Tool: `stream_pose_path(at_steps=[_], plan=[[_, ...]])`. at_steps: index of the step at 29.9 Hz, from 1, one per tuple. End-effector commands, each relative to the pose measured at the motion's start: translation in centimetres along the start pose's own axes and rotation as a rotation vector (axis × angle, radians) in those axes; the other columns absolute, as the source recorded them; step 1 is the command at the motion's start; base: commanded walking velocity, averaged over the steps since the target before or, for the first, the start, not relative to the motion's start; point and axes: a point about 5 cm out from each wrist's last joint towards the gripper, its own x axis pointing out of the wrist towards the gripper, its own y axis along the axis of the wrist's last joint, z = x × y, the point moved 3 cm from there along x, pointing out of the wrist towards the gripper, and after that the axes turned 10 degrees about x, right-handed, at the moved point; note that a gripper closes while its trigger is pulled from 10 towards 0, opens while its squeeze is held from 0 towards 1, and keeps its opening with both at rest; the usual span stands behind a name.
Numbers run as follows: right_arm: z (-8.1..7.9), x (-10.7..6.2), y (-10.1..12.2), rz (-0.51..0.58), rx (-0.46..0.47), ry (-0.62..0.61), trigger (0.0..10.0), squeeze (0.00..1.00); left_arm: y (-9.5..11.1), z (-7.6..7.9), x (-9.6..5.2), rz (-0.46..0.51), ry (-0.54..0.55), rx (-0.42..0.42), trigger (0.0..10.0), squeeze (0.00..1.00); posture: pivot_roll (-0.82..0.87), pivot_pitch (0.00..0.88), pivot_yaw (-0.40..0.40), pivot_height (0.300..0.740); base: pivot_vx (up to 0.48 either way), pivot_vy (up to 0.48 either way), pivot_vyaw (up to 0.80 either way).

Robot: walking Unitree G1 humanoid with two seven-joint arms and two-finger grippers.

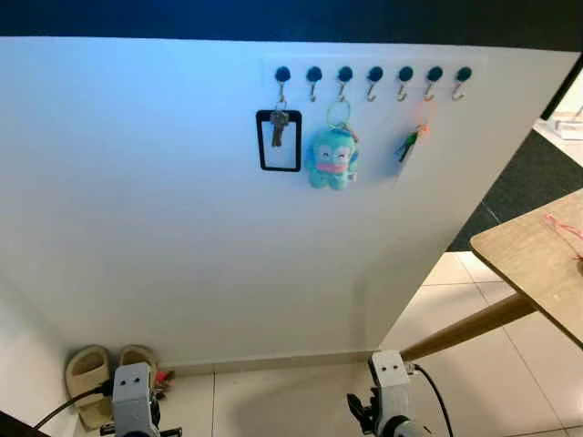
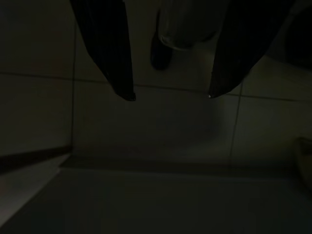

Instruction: Hang keys on a hook

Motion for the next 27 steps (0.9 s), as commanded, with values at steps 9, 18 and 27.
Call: stream_pose_path(at_steps=[9,18,27], plan=[[0.25,-0.28,-0.82,-0.022,0.000,-0.012,10.0,0.00,-0.91,0.68,-0.02,-0.001,0.001,-0.031,10.0,0.00,0.04,0.090,-0.033,0.740,0.000,0.000,0.00],[-0.14,0.02,-0.22,-0.003,0.028,-0.006,10.0,0.00,-0.84,1.06,0.16,-0.002,0.005,-0.046,10.0,0.00,0.04,0.085,-0.033,0.740,0.000,0.000,0.00],[-0.13,-0.05,-0.43,-0.007,0.031,-0.005,10.0,0.00,-0.46,0.99,0.46,0.000,0.027,-0.055,10.0,0.00,0.04,0.076,-0.028,0.740,0.000,0.000,0.00]])
